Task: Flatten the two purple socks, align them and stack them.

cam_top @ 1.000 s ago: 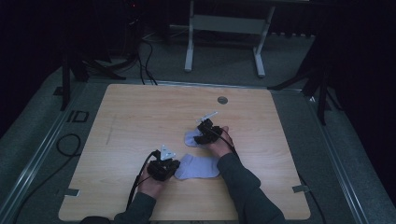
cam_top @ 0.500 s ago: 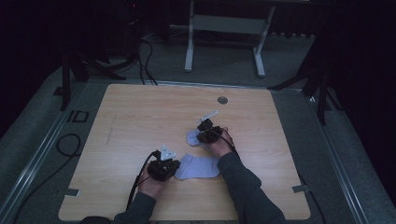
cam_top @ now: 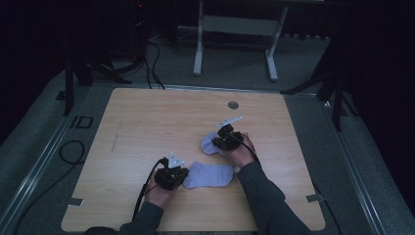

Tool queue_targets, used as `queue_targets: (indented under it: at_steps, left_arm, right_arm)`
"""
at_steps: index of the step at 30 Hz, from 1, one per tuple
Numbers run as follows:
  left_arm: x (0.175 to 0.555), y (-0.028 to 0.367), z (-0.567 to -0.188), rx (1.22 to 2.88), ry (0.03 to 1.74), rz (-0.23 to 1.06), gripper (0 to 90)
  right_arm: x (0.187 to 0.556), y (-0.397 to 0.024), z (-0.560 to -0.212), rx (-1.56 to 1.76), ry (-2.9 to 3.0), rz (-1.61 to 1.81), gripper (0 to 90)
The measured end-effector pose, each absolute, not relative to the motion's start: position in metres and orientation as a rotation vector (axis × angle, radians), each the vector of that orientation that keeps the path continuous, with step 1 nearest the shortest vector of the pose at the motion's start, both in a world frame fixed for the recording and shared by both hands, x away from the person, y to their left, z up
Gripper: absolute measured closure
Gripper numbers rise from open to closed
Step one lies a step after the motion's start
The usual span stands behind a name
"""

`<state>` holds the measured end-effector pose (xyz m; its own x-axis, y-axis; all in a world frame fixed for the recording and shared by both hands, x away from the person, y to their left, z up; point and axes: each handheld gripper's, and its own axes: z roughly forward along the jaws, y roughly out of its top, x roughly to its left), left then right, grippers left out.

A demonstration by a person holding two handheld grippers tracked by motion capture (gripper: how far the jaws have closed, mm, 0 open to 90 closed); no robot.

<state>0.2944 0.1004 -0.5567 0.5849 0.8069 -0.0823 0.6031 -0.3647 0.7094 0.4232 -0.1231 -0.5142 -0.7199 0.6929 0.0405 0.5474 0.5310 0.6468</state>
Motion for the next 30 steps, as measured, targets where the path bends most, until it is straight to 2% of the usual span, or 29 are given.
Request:
queue_targets:
  at_steps: [20, 30]
  left_arm:
    - [0.294, 0.101, -0.556, 2.098, 1.118, 0.370, 83.9]
    - [0.294, 0.102, -0.556, 2.089, 1.125, 0.367, 83.9]
  right_arm:
    - [0.368, -0.156, -0.443, 0.886, 2.404, 1.243, 86.3]
    - [0.347, -0.157, -0.447, 0.837, 2.412, 1.240, 86.2]
